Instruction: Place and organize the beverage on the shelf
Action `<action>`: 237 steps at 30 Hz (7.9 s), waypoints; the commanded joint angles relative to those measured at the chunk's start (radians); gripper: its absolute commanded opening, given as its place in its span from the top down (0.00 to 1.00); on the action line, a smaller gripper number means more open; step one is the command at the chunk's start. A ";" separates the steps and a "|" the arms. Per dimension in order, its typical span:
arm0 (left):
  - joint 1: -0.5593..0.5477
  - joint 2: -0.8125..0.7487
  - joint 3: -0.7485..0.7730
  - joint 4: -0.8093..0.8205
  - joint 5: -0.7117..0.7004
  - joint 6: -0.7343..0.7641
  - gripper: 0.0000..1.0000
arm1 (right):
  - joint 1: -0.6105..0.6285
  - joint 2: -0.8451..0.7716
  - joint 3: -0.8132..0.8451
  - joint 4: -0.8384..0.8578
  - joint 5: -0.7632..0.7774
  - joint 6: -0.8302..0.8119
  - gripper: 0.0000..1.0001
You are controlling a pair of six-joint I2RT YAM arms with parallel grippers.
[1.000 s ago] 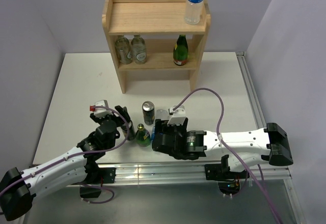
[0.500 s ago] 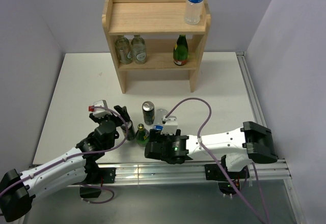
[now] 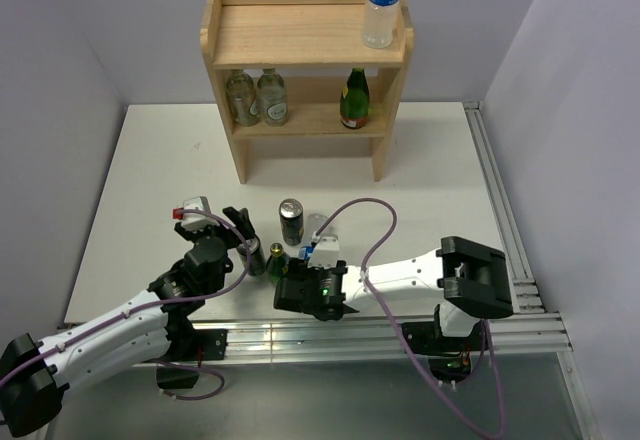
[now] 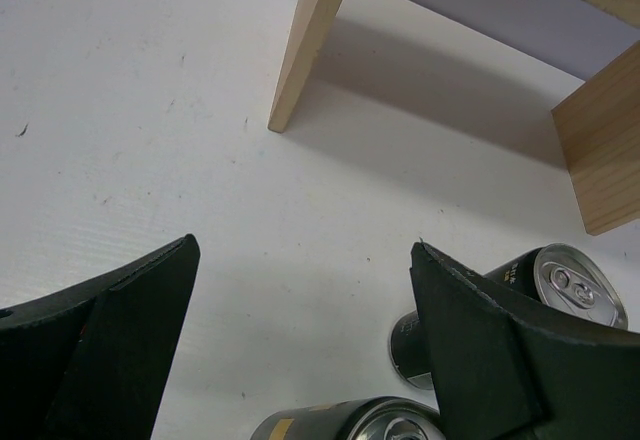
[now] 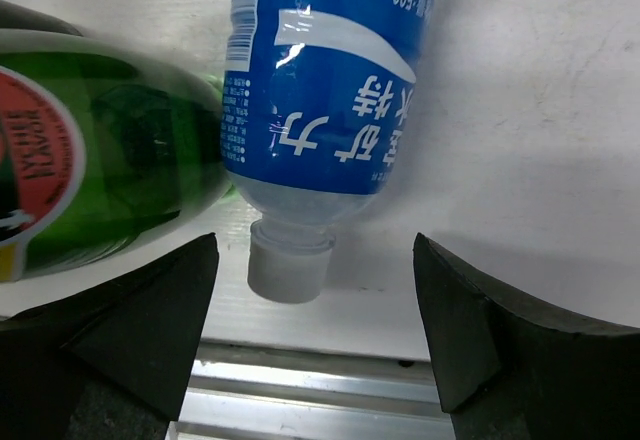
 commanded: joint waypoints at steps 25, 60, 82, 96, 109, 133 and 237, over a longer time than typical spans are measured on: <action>0.004 -0.032 0.002 0.004 0.005 -0.015 0.06 | -0.006 0.110 0.059 -0.079 0.089 0.119 0.94; 0.004 -0.020 0.006 0.007 0.002 -0.015 0.06 | 0.030 -0.124 0.398 -0.742 0.445 0.286 1.00; 0.006 -0.008 0.009 0.010 -0.001 -0.011 0.06 | -0.102 -0.124 0.317 -0.444 0.507 -0.005 0.79; 0.004 -0.012 0.008 0.012 -0.001 -0.012 0.06 | 0.032 -0.122 0.219 -0.619 0.557 0.185 0.00; 0.004 -0.015 0.006 0.014 0.008 -0.009 0.06 | 0.008 -0.426 -0.431 0.484 0.392 -0.504 0.03; 0.004 0.020 0.019 0.018 0.011 -0.006 0.06 | -0.243 0.037 -0.464 1.289 0.393 -0.835 0.05; 0.006 -0.023 0.000 0.026 0.017 -0.003 0.06 | -0.844 0.389 1.434 0.542 0.036 -1.461 0.00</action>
